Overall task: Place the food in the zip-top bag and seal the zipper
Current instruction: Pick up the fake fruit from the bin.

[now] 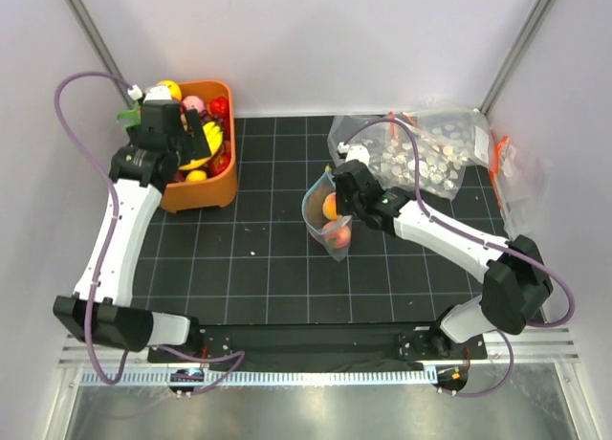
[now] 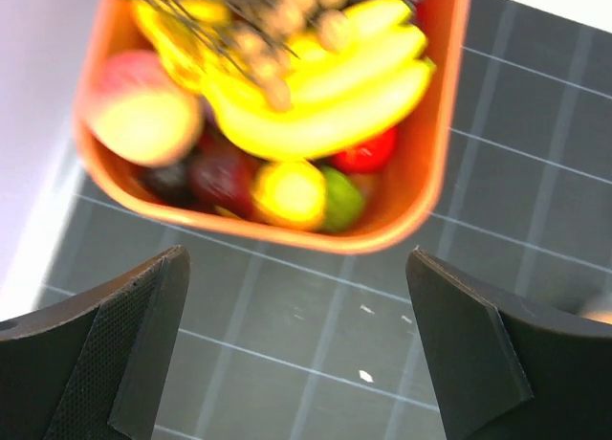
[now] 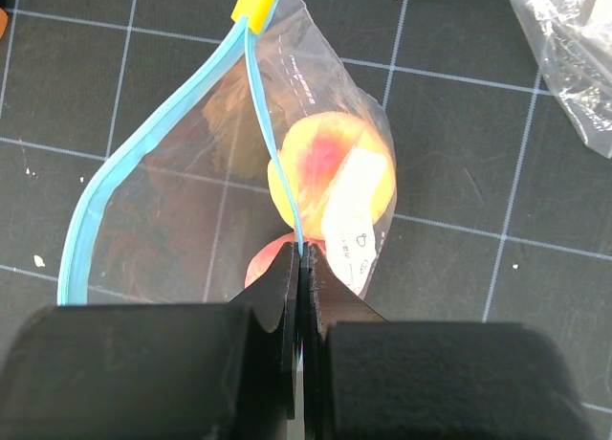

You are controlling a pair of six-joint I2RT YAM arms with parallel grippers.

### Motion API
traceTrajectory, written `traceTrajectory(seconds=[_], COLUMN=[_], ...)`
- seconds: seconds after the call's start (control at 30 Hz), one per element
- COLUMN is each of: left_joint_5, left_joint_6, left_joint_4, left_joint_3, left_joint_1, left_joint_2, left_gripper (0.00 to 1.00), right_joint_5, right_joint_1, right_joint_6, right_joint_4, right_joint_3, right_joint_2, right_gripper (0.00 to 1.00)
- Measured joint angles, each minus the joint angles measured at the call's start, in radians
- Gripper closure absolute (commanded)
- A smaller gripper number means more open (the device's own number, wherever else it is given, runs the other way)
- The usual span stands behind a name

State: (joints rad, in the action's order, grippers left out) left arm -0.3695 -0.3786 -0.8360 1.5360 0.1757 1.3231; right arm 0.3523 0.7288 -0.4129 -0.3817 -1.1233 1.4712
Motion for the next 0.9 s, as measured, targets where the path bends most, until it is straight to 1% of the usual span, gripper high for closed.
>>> traceTrajectory(seconds=[0.1, 0.23, 0.4, 0.5, 0.63, 0.7, 0.77, 0.9], left_joint_5=[-0.025, -0.033, -0.032, -0.021, 0.023, 0.046, 0.060, 0.086], left_joint_6=[0.066, 0.108, 0.131, 0.137, 0.146, 0.145, 0.144, 0.144], left_joint_4=[-0.045, -0.077, -0.102, -0.092, -0.063, -0.039, -0.026, -0.029], left_joint_3=[0.079, 0.069, 0.061, 0.047, 0.032, 0.032, 0.032, 0.032], left_joint_1=[-0.039, -0.094, -0.109, -0.130, -0.220, -0.256, -0.272, -0.274], left_joint_2=[0.079, 0.156, 0.276, 0.331, 0.367, 0.370, 0.370, 0.376], left_gripper=[0.02, 0.03, 0.04, 0.09, 0.16, 0.18, 0.23, 0.28], right_joint_5=[-0.013, -0.026, -0.039, -0.047, -0.061, -0.068, -0.073, -0.079], right_joint_1=[-0.001, -0.005, -0.008, -0.011, -0.015, -0.016, -0.018, -0.018], right_joint_6=[0.000, 0.000, -0.001, -0.001, -0.004, -0.005, -0.006, -0.008], right_joint_4=[0.020, 0.032, 0.047, 0.053, 0.064, 0.069, 0.072, 0.075], right_joint_3=[0.019, 0.037, 0.058, 0.072, 0.075, 0.075, 0.077, 0.084], right_joint_2=[0.000, -0.001, -0.006, -0.022, -0.031, -0.032, -0.033, -0.042], right_gripper=[0.99, 0.99, 0.99, 0.99, 0.99, 0.99, 0.99, 0.99])
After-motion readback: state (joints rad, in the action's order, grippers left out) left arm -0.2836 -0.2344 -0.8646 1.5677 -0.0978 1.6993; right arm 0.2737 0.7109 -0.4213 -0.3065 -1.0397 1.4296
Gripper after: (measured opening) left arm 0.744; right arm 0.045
